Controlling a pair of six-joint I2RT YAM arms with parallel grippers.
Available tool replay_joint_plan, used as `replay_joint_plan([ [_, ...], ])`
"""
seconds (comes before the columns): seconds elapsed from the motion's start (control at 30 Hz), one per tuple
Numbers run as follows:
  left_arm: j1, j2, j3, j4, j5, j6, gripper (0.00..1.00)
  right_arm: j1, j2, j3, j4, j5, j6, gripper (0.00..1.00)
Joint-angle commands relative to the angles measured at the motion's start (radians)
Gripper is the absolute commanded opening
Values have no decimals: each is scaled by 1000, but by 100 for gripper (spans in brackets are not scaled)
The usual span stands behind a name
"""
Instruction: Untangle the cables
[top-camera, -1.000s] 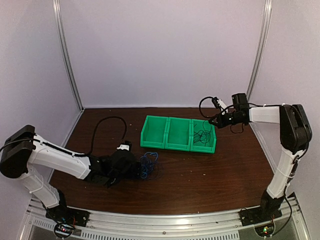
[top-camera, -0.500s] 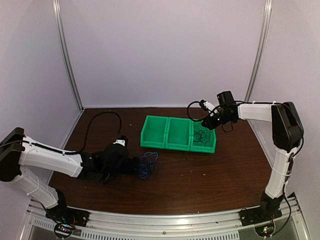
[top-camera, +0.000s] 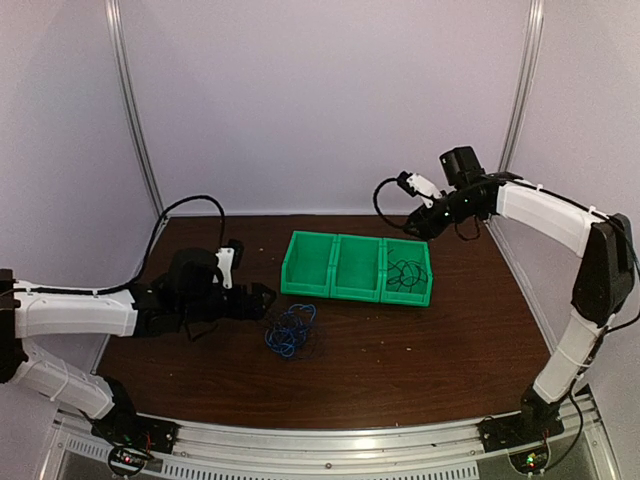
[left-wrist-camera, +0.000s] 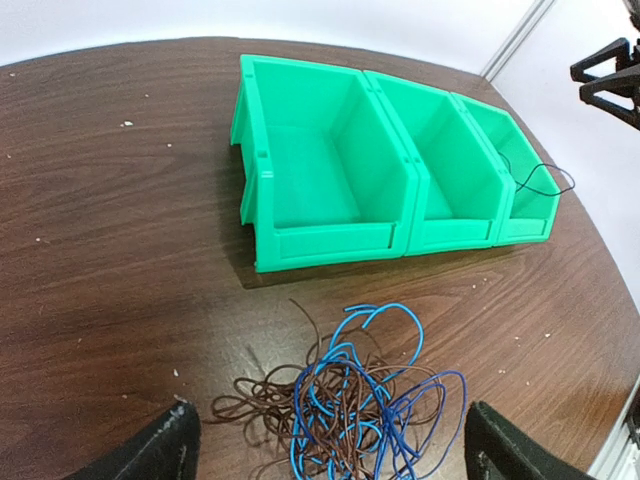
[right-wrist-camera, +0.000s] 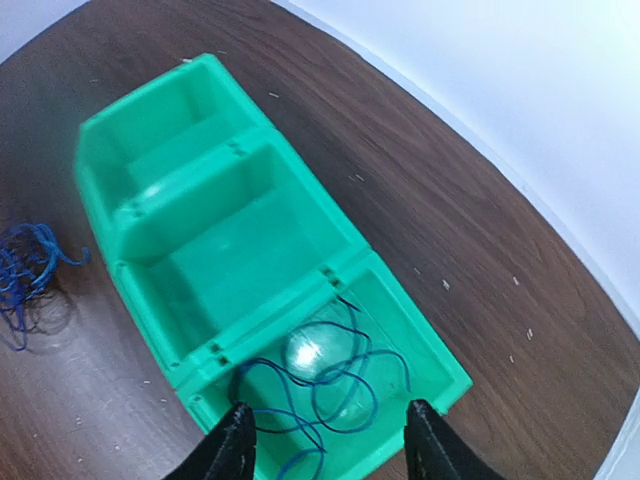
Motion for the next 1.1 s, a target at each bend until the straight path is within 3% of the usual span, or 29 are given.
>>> replay_joint_plan([
  [0.0, 48, 65, 44, 79, 165, 20, 92, 130, -2, -23, -18, -179, -33, 44],
  [0.27, 77, 195, 92, 141, 304, 77, 88, 329, 122, -102, 133, -348, -23, 30],
  [0.53, 161, 205, 37, 157, 366, 49, 86, 420, 291, -56, 193, -415, 41, 40],
  [0.73, 198, 182, -20, 187, 373, 61, 86, 430, 368, -14, 192, -398, 61, 37],
  [1.07, 202, 145, -43, 232, 367, 71, 84, 442, 330, -29, 183, -382, 68, 1],
])
